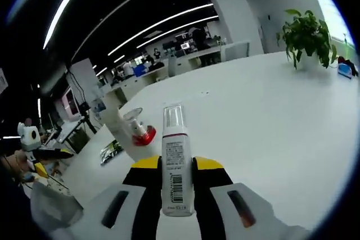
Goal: Arrange the skincare products in the storage area until every visible bottle or jar stands upright without overlapping.
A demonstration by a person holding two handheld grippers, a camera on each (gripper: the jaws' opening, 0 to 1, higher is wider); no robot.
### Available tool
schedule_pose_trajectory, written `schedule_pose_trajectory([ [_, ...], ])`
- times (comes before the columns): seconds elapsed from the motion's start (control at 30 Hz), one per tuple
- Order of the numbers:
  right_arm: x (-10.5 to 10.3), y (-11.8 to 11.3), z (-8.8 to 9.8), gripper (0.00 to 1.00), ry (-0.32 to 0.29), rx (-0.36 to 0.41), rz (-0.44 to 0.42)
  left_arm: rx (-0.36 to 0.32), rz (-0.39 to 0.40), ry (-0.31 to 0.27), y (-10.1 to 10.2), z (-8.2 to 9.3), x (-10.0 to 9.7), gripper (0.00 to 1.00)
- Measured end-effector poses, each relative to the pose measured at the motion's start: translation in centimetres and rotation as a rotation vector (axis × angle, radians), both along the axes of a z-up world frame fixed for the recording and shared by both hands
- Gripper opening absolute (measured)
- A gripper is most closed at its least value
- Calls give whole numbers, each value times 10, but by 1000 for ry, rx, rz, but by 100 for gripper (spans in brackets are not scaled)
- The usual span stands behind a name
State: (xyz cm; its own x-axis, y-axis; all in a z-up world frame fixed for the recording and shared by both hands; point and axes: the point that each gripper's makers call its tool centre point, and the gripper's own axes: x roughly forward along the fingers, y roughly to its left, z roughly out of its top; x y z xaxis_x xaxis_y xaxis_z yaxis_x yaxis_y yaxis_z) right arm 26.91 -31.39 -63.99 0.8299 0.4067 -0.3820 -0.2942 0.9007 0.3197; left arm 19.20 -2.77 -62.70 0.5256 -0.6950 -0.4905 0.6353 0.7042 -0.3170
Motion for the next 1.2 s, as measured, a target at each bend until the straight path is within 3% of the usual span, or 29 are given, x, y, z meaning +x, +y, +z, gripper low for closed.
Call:
schedule_pose_trajectory([
  [0.3,-20,21,10,20,-25,33,31,-3,-19,-5,0,4,-7,83],
  [0.5,-39,55,22,20,-70,69,114,-10,-44,-11,-3,7,-15,83],
  [0.93,-69,154,63,20,-128,369,437,-87,-125,-33,-22,24,-26,78],
  [1.2,-96,201,81,20,-101,556,608,-198,-173,-36,-29,46,-32,61],
])
